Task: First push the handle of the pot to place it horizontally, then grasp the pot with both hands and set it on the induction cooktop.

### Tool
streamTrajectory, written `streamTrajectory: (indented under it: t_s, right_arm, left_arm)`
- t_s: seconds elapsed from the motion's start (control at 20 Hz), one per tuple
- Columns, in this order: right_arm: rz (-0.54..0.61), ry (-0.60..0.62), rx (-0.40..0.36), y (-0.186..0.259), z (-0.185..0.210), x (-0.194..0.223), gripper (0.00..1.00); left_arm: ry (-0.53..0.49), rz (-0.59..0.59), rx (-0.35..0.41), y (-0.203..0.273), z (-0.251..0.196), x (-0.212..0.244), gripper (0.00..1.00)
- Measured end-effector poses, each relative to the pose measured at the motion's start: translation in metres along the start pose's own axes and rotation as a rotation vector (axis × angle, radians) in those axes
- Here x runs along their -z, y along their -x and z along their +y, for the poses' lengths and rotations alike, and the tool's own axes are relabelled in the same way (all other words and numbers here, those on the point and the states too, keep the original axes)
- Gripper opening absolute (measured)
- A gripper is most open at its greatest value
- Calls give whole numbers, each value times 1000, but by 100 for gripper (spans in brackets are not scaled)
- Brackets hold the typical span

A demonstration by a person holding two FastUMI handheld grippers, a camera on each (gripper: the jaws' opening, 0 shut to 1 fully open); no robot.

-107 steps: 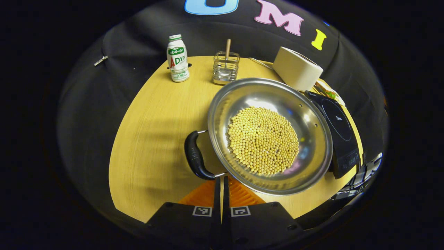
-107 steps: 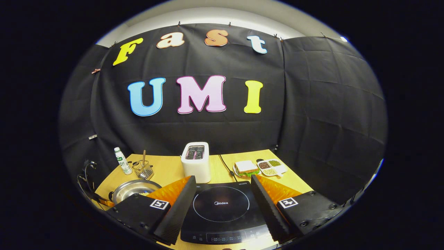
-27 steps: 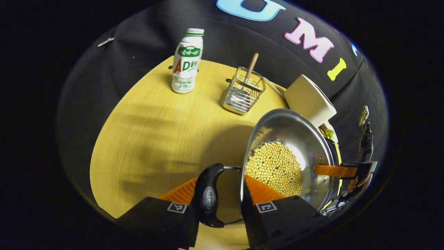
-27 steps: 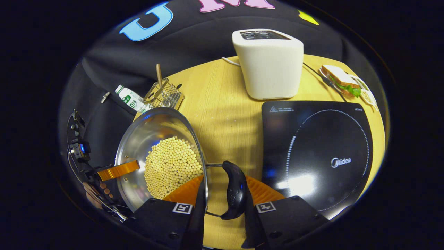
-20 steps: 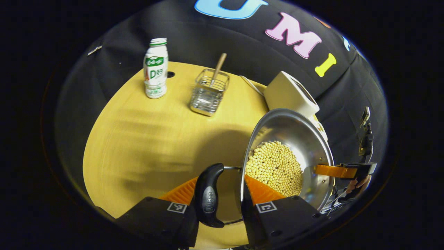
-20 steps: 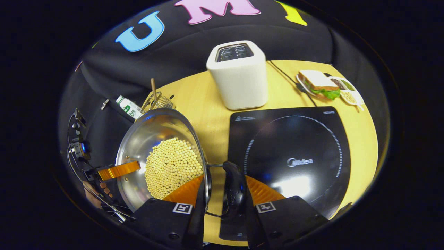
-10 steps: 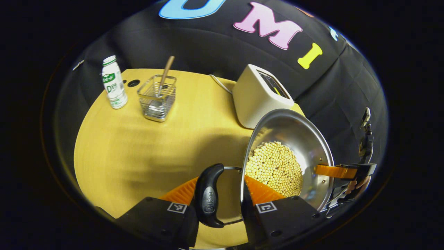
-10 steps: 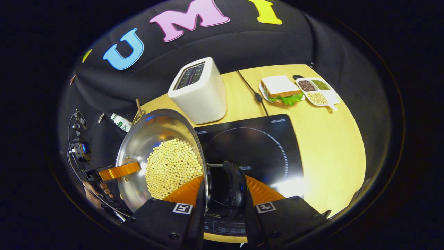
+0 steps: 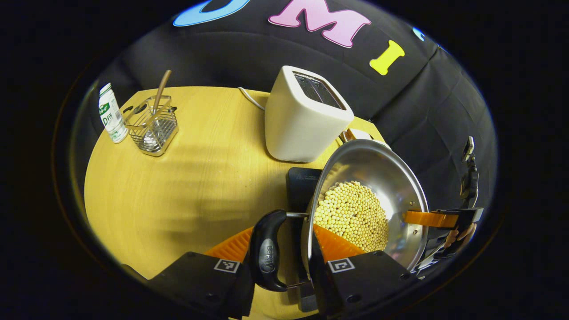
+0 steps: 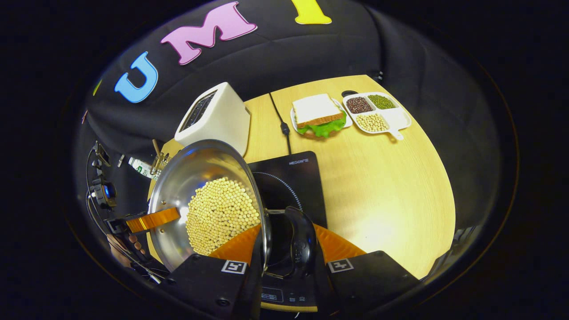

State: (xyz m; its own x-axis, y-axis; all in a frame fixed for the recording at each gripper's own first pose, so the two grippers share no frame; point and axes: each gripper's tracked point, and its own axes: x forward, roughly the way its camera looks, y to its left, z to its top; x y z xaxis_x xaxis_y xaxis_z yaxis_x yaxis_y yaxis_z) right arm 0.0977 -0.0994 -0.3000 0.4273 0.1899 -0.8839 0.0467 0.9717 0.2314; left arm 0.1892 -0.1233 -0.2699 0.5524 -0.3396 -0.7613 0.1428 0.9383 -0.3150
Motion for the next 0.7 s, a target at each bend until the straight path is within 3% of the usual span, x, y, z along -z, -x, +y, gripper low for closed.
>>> streamTrajectory:
  t_s: [0.15, 0.2, 0.4, 0.45, 0.7]
  right_arm:
    - [8, -1, -5, -11, -17, -5, 51]
    - [11, -1, -8, -13, -22, -7, 55]
    - [16, 9, -16, -22, -31, -9, 46]
    - [16, 11, -19, -23, -34, -10, 51]
    - [-3, 20, -37, -28, -36, -13, 51]
  left_arm:
    - [11, -5, -17, -12, -10, 3, 57]
    - [16, -5, -21, -17, -14, 4, 58]
    - [32, -1, -33, -27, -16, 7, 57]
    - [33, 0, -35, -29, -17, 8, 57]
    - [45, -10, -38, -32, -16, 10, 58]
